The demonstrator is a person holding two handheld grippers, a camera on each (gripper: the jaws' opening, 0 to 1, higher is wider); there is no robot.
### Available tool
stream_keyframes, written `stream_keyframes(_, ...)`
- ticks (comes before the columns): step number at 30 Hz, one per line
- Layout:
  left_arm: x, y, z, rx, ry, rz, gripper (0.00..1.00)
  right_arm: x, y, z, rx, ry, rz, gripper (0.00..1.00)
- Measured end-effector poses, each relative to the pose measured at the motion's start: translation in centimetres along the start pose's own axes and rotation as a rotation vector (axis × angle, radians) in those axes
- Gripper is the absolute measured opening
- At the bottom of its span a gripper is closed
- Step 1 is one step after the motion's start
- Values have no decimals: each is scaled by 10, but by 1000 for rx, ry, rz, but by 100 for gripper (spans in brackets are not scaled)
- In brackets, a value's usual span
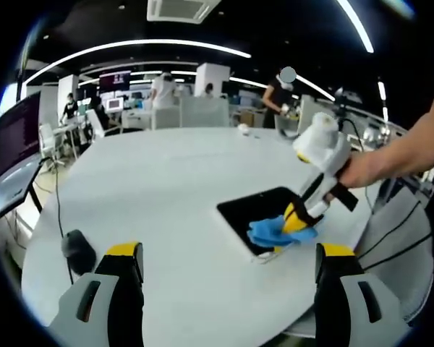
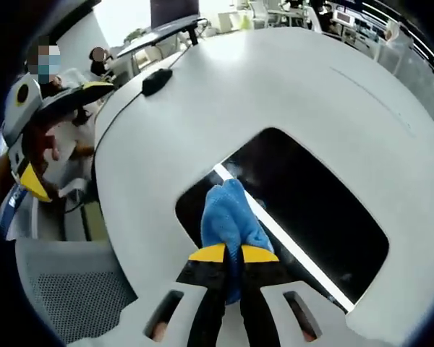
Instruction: Wipe the mirror surface with the cleaning cloth until all visible marks leave the cleaned area.
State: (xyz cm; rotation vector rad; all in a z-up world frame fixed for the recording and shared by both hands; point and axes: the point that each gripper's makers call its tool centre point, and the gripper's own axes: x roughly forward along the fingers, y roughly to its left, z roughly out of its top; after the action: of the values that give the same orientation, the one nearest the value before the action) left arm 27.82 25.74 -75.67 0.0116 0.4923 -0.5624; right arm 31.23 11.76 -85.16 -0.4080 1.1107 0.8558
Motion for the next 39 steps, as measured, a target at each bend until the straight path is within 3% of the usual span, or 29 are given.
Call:
stream_keyframes(12, -3, 1, -3, -10, 3, 9, 99, 13, 19, 22, -7, -11, 59, 1)
stream_keyframes(22, 0, 0, -1, -1, -1, 4, 99, 12, 19, 22, -15, -31, 69, 1)
stream_keyframes(24, 0, 0, 0, 0, -1, 5, 99, 13, 25, 24, -15, -48, 101, 1)
stream_keyframes(39, -3, 1, -2, -4, -3, 14, 99, 13, 26, 25, -70, -45, 90, 1)
